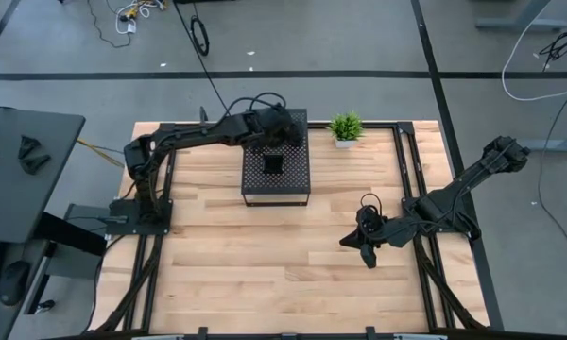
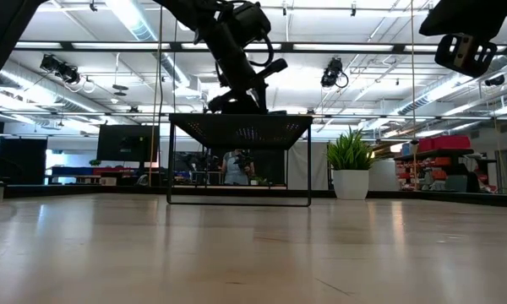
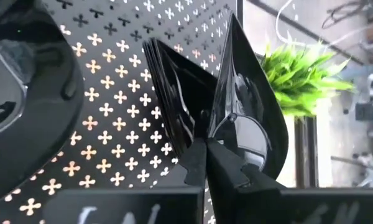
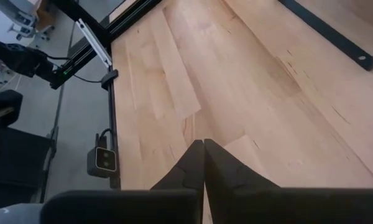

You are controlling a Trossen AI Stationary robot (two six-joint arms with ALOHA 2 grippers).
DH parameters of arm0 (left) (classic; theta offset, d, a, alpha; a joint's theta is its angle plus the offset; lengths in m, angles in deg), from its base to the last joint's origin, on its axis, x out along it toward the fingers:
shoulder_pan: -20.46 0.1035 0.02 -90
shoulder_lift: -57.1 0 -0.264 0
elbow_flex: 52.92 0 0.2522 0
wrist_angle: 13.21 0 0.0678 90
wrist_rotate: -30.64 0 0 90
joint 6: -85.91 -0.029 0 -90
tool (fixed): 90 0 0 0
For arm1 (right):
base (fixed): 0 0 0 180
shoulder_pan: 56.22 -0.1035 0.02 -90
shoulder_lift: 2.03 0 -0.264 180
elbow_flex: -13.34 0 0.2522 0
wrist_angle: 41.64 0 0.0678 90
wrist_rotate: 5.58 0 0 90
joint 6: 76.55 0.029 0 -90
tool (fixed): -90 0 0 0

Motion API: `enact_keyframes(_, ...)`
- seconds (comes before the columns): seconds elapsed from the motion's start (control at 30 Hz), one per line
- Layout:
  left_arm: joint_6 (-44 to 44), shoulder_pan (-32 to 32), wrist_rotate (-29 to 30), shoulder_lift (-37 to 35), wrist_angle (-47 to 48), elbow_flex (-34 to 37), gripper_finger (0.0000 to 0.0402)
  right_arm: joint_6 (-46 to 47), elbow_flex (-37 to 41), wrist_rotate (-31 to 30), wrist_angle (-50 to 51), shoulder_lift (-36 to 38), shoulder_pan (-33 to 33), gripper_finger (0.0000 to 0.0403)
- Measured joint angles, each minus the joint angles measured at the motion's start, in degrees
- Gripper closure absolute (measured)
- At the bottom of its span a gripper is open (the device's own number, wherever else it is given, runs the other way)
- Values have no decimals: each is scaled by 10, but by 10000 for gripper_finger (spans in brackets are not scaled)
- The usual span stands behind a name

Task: Pick & Place Mini shaped plates
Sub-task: Stack the drop shaped plate on top of the drop shaped plates on the shelf

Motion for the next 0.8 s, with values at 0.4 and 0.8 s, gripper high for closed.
enact_keyframes(0.4, 65, 2, 4, 0, 2, 0, 378, -4, 0, 0, 0, 0, 0, 392)
enact_keyframes(0.8, 48, 1, -49, 0, 2, 0, 273, -13, 0, 0, 0, 0, 0, 392)
